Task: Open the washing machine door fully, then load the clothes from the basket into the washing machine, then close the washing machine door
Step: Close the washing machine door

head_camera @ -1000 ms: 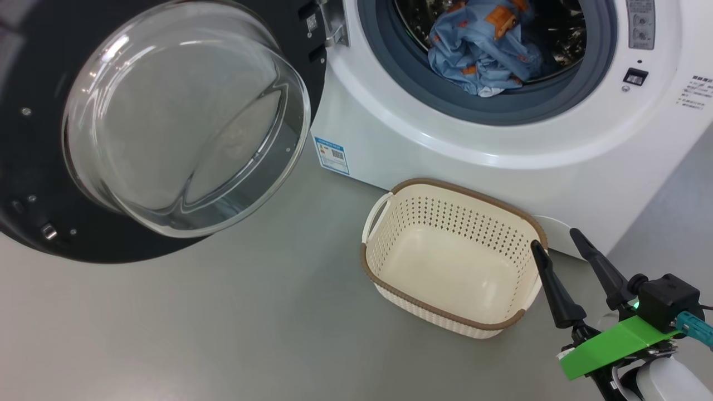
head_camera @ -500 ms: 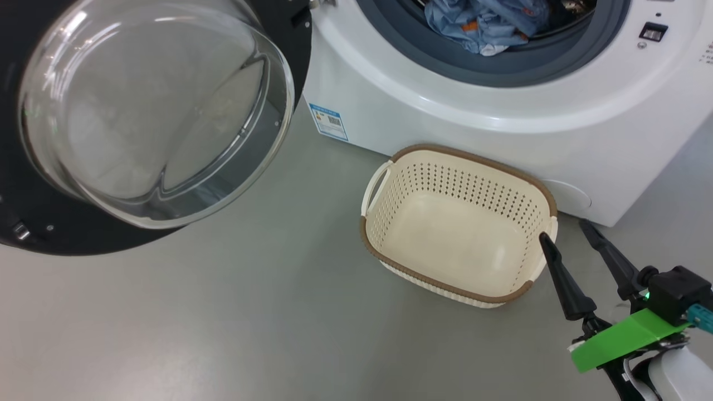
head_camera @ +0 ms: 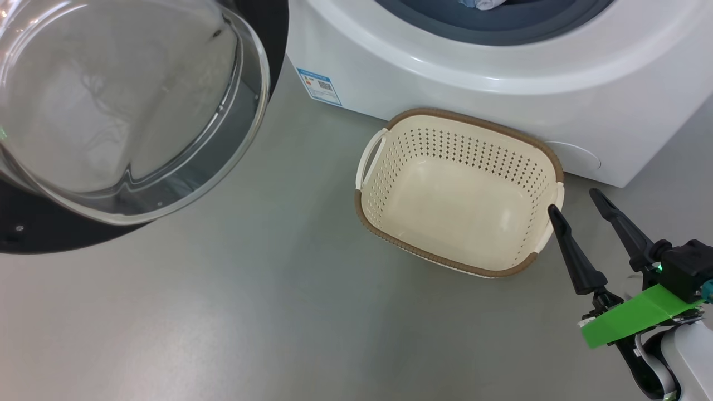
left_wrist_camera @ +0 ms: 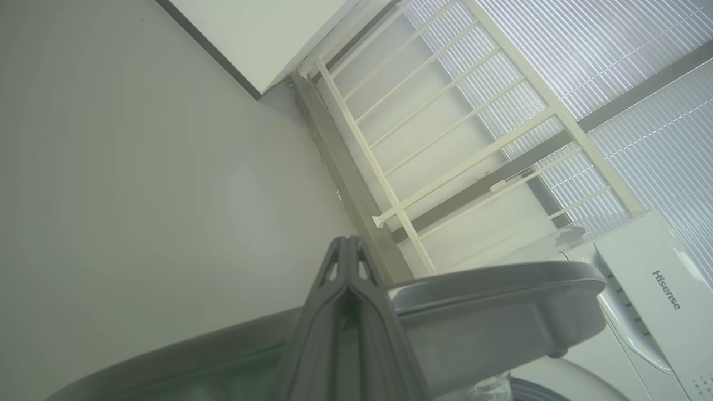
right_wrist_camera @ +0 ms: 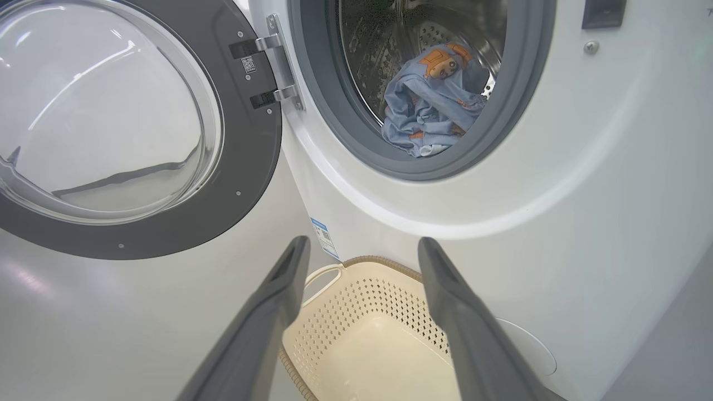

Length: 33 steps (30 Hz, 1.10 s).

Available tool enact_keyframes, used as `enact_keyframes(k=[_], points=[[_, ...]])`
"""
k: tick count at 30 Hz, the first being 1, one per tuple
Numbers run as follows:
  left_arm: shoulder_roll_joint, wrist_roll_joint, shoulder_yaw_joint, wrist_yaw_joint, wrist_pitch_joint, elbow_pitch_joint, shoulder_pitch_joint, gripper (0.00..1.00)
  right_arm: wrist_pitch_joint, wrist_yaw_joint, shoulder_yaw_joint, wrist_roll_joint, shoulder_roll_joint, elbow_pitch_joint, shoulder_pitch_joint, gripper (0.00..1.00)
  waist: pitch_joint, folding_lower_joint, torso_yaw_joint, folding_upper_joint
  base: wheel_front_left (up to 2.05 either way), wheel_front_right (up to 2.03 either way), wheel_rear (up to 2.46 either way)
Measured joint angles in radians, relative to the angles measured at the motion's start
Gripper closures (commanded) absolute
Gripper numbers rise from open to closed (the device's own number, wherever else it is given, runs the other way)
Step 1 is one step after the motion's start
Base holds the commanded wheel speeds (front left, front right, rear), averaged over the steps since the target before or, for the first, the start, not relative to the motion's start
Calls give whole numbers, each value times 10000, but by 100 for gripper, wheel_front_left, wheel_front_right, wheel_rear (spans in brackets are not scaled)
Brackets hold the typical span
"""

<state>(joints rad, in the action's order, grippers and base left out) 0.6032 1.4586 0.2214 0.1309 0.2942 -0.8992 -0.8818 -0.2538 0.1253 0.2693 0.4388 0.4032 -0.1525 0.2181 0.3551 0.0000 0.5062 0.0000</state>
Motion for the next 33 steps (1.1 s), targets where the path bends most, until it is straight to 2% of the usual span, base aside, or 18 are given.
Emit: enact_keyframes(k=[16, 33], points=[[140, 12, -360, 0, 1020, -495, -209, 100, -2, 0, 59, -2, 100, 10, 21, 0, 162, 0, 51, 0, 0, 0, 0], [399, 102, -907, -44, 2901, -242, -124, 100, -2, 0, 71, -2, 81, -36, 26, 0, -176, 0, 125, 0, 0, 0, 0]])
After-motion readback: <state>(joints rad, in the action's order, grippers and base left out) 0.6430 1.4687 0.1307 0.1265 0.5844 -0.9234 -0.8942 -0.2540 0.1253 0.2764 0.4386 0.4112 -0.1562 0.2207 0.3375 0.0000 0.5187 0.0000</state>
